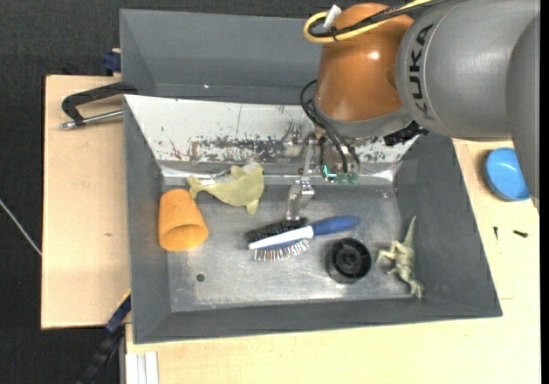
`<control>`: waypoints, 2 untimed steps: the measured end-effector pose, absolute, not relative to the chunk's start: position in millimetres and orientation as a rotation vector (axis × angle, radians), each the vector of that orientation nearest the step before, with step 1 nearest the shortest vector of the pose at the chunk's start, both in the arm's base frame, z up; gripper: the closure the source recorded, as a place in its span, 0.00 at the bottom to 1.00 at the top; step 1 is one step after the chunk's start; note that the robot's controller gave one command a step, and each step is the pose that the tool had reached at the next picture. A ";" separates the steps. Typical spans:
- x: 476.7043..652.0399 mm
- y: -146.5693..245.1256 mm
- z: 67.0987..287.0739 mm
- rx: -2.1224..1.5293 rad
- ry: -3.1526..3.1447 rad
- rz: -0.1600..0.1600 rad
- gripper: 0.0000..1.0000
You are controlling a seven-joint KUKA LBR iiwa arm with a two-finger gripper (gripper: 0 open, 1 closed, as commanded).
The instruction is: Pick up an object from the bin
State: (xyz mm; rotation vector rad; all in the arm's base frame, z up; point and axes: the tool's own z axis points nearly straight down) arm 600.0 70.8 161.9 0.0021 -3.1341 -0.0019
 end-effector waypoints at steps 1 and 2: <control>551.0 59.6 72.5 0.322 -3.135 -0.003 0.00; 553.8 59.4 75.8 0.321 -3.143 -0.003 1.00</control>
Offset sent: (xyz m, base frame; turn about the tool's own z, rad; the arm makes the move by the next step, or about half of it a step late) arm -0.0517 -0.0128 -0.0919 -0.2039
